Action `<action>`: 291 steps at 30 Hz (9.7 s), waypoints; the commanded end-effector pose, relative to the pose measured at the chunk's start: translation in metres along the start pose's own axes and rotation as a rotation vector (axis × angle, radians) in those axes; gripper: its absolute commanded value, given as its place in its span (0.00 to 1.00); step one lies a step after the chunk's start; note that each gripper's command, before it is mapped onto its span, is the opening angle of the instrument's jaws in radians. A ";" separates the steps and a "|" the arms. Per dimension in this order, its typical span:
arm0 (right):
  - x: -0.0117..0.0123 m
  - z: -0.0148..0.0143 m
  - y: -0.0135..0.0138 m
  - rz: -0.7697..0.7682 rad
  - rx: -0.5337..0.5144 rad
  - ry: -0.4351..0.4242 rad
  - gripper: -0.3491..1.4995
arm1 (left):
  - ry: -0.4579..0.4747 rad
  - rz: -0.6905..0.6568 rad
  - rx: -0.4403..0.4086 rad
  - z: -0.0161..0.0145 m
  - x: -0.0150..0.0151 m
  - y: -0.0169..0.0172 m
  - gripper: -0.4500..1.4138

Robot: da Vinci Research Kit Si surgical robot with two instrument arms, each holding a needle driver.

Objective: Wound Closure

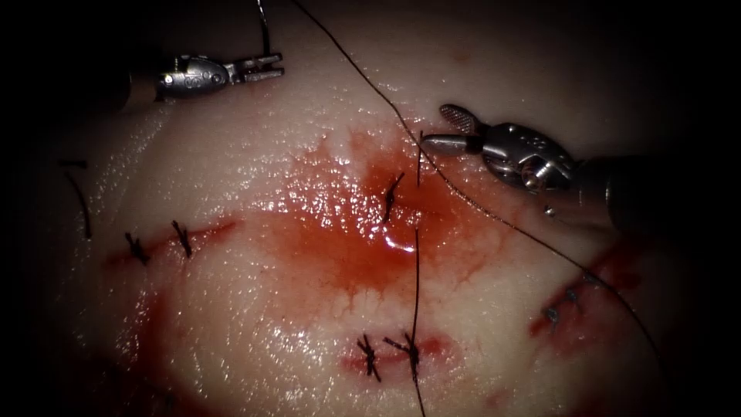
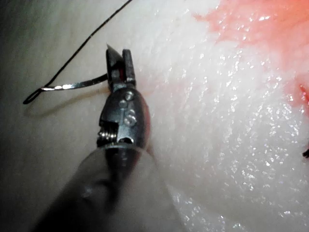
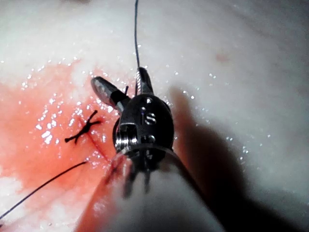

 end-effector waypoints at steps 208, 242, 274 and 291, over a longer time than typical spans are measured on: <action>-0.0040 -0.0011 -0.0157 -1.184 0.457 0.258 0.94 | 0.088 0.557 -0.130 0.0063 0.0315 0.0193 0.00; -0.0048 0.0044 -0.0153 -1.069 0.297 0.154 0.00 | 0.105 0.487 -0.073 0.0064 0.0301 0.0199 0.65; -0.0013 0.0092 -0.0077 -0.967 0.171 0.038 0.00 | 0.033 0.486 0.106 0.0066 0.0305 0.0257 0.74; -0.0009 0.0096 -0.0055 -0.953 0.149 0.034 0.00 | 0.051 0.495 0.124 0.0058 0.0316 0.0264 0.73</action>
